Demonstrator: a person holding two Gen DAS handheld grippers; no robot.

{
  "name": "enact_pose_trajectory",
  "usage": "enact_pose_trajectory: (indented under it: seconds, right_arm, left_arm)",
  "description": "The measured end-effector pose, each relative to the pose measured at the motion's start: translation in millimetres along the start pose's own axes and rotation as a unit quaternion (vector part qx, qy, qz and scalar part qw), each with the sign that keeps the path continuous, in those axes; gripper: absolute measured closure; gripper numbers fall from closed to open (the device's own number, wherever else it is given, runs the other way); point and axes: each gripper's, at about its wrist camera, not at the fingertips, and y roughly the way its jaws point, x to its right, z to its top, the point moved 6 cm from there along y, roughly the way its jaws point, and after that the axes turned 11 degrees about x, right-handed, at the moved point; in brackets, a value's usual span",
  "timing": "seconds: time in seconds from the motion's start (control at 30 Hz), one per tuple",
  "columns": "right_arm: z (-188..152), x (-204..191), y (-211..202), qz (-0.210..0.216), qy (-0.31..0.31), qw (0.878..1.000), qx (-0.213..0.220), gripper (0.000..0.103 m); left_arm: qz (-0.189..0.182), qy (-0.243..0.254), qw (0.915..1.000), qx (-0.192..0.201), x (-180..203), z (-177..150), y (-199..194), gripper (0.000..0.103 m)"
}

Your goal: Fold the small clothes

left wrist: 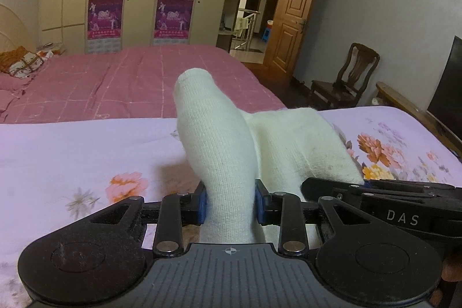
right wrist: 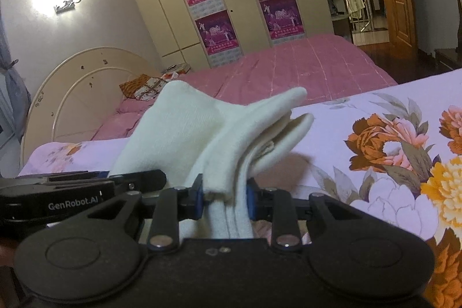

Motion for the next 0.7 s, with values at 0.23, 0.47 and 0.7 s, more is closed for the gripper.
enact_pose_trajectory:
  seconds: [0.23, 0.47, 0.7]
  right_arm:
    - [-14.9, -47.2, -2.9, 0.007, -0.012, 1.000, -0.010, 0.076]
    - [-40.7, -126.5, 7.6, 0.030, -0.026, 0.999, -0.026, 0.076]
    - [-72.2, -200.1, 20.6, 0.058, -0.030, 0.997, -0.050, 0.076]
  left_arm:
    - [0.008, -0.013, 0.9999, -0.001, -46.0, -8.3, -40.3, 0.071]
    - [0.033, -0.018, 0.9993, -0.007, -121.6, -23.8, -92.2, 0.071]
    - [0.059, -0.029, 0.9977, -0.016, -196.4, -46.6, -136.9, 0.071]
